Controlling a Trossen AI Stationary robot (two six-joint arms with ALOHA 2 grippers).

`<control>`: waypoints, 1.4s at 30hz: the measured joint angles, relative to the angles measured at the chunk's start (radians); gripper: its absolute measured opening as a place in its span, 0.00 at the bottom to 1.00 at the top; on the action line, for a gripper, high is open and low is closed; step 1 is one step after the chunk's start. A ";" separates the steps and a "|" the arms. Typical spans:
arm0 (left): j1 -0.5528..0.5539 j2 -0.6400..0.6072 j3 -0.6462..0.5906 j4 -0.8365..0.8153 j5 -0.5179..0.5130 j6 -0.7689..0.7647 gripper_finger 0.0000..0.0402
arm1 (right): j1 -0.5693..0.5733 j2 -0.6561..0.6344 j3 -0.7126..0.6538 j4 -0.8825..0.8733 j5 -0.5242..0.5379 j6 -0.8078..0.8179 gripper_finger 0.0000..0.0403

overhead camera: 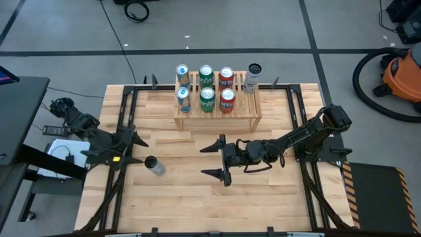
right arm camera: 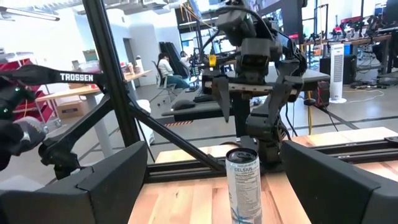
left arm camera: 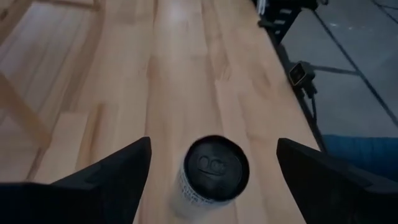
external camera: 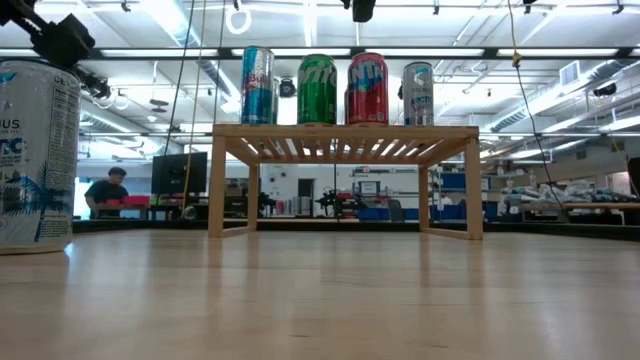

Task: Place canned beverage on shelf
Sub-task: Align the white soda can with the other white soda can on the shelf

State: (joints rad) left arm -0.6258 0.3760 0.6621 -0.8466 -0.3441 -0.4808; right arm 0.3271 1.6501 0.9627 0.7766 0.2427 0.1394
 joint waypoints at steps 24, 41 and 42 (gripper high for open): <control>0.001 0.289 0.000 -0.026 -0.070 -0.142 0.87 | 0.000 0.000 0.000 0.038 -0.001 0.000 0.94; 0.001 0.292 0.000 0.019 0.030 -0.169 0.87 | 0.000 0.000 0.000 0.029 -0.009 -0.001 0.94; 0.001 0.293 0.000 0.019 0.030 -0.169 0.87 | 0.000 0.000 0.000 0.028 -0.009 -0.002 0.94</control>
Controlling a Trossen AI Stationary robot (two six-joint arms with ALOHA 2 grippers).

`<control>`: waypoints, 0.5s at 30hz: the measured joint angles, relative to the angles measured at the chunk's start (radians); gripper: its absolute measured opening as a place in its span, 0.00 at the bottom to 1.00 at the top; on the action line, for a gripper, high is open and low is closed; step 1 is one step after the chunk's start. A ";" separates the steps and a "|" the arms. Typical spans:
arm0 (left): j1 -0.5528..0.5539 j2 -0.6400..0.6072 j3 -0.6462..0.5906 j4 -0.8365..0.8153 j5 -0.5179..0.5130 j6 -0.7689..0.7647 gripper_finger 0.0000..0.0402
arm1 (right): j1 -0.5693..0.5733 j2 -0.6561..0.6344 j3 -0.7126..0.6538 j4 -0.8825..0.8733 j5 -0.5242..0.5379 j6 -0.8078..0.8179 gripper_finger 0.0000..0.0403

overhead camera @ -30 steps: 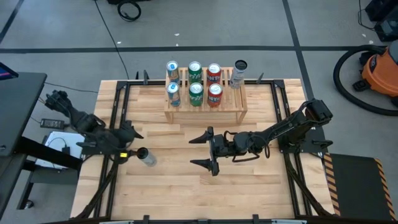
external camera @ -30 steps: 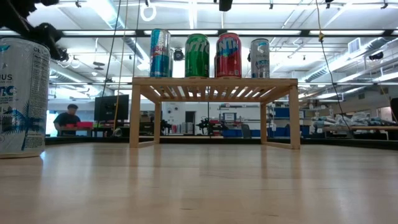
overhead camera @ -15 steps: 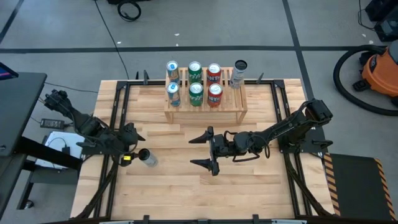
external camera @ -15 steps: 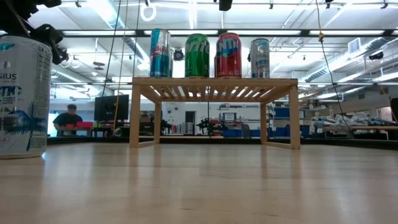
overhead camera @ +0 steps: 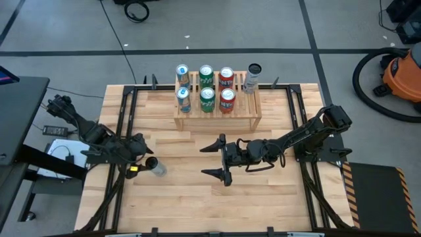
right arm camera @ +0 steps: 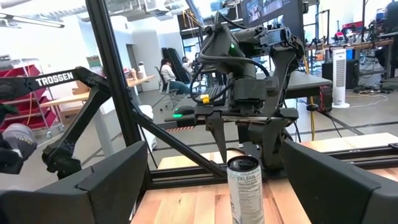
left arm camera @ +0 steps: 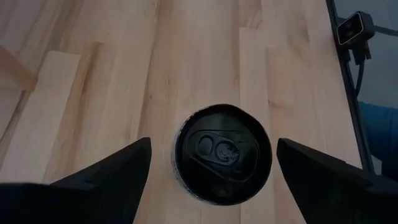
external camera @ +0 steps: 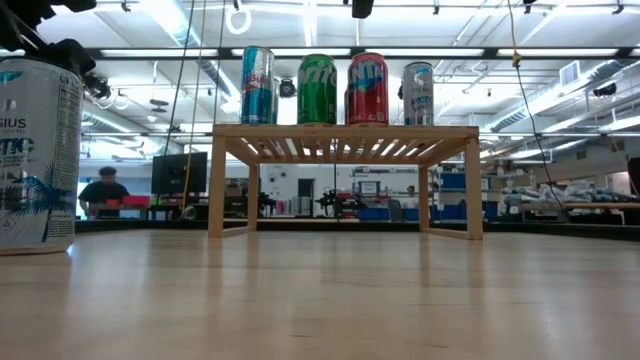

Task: Place canned beverage on shelf
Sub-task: Align the white soda can with the other white soda can on the shelf

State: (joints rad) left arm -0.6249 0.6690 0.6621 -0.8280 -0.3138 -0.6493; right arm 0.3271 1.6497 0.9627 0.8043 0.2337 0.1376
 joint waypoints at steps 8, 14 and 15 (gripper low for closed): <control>0.000 0.068 0.000 0.001 -0.002 0.006 0.87 | 0.000 0.000 0.000 0.000 -0.002 -0.001 0.94; 0.000 0.137 0.000 0.019 -0.006 0.006 0.87 | 0.000 0.000 0.000 0.001 -0.023 -0.001 0.94; 0.000 0.145 0.000 0.027 -0.008 0.006 0.87 | 0.000 0.000 0.000 0.001 -0.031 -0.001 0.94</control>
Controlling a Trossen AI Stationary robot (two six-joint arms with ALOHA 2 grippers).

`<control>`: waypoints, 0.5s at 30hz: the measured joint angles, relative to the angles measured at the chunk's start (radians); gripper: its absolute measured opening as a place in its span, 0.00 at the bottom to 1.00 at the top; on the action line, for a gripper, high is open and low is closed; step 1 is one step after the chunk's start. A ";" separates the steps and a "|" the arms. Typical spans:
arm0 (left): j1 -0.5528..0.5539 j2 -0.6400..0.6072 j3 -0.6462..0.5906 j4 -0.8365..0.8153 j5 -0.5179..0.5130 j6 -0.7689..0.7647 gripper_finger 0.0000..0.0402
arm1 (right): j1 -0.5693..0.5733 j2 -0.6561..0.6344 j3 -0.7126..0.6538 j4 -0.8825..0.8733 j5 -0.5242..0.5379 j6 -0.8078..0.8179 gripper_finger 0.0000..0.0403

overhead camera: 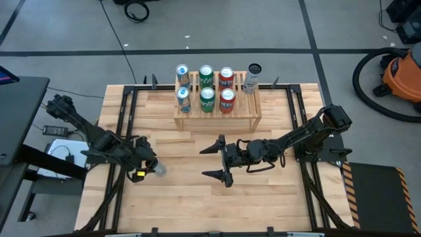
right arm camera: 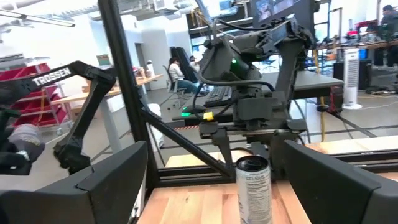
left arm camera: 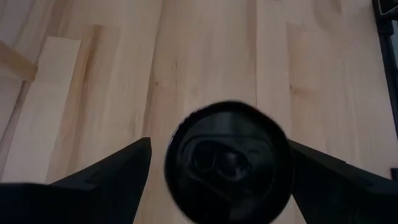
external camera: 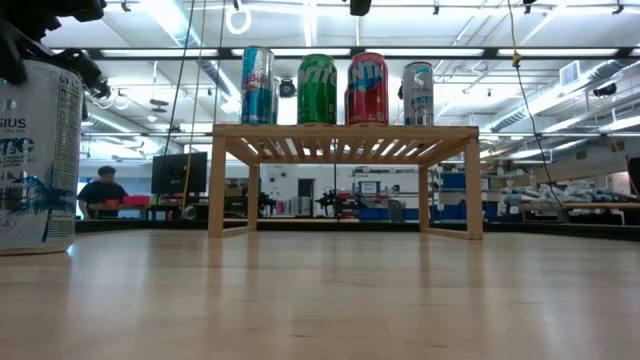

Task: Place canned beverage on shelf
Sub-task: Align the white soda can with the other white soda can on the shelf

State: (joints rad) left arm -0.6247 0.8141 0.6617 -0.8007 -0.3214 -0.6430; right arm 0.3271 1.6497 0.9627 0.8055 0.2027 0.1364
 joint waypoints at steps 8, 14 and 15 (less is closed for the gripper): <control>0.000 0.043 0.000 0.035 -0.011 0.026 0.87 | 0.000 0.000 0.000 0.000 -0.047 0.000 0.94; 0.000 0.058 0.000 0.032 -0.011 0.010 0.84 | 0.000 0.000 0.000 0.000 -0.048 0.000 0.94; 0.000 0.058 0.000 0.032 -0.011 0.007 0.82 | 0.000 0.000 0.000 0.000 -0.048 0.000 0.94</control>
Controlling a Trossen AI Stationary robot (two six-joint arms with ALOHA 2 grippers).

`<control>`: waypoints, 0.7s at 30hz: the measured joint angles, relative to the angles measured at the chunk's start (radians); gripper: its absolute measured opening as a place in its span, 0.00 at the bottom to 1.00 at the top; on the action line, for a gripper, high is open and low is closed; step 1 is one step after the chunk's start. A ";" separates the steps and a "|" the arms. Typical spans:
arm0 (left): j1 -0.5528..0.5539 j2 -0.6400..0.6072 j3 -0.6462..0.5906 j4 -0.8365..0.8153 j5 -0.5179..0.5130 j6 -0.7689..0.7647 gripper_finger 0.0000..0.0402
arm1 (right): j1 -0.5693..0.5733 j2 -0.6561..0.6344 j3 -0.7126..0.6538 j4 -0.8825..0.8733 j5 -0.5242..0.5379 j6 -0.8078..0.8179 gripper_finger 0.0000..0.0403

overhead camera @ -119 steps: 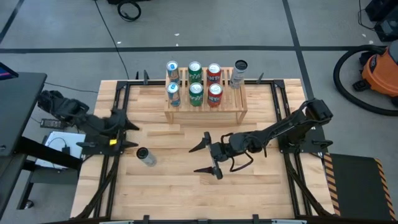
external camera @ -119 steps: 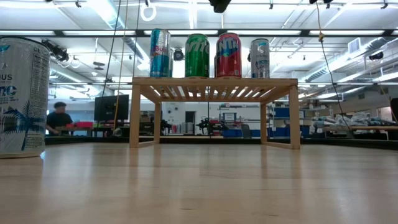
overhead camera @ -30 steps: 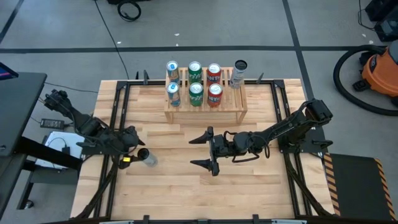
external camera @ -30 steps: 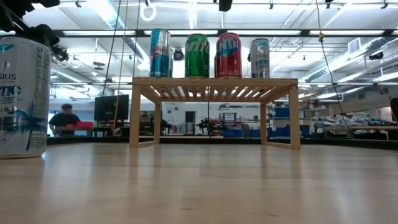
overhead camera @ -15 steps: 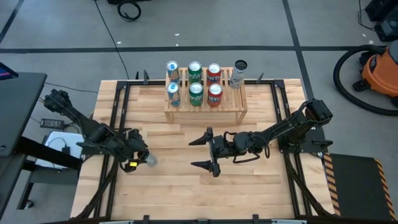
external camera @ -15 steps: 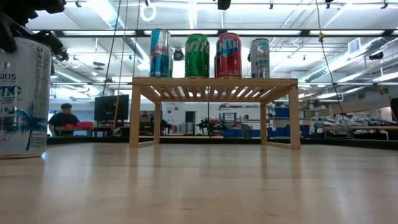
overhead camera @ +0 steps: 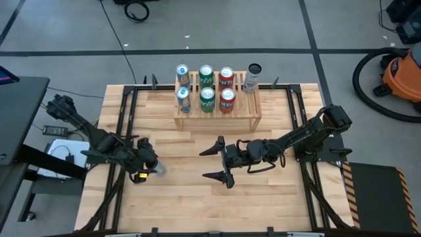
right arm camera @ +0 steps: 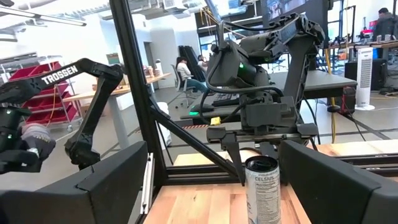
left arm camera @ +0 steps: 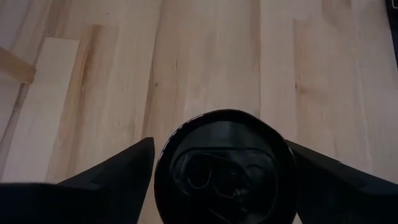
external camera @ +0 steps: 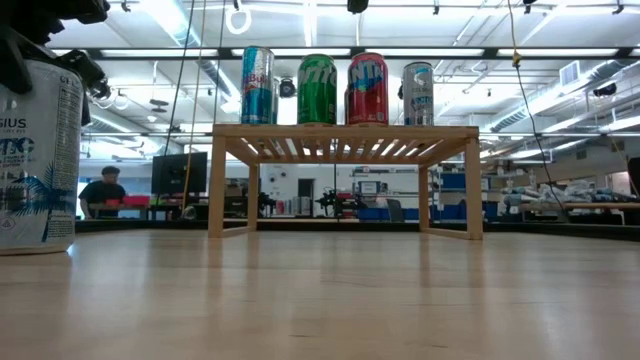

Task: Place canned beverage on shelf
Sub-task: Align the white soda can with the other white soda can on the shelf

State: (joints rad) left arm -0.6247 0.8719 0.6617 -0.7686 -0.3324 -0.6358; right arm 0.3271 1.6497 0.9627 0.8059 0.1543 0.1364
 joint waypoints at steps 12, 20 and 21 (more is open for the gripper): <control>0.000 -0.001 0.000 0.003 0.002 -0.005 0.64 | 0.000 0.000 0.000 -0.035 -0.001 -0.001 0.94; 0.052 0.000 0.040 0.041 0.025 0.027 0.64 | -0.003 0.000 0.000 -0.076 -0.001 0.000 0.94; 0.063 -0.001 0.051 0.042 0.025 0.041 0.64 | -0.002 0.000 0.000 -0.085 -0.001 0.000 0.94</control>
State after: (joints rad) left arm -0.5621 0.8711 0.7132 -0.7264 -0.3074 -0.5948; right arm 0.3252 1.6501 0.9623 0.7206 0.1534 0.1361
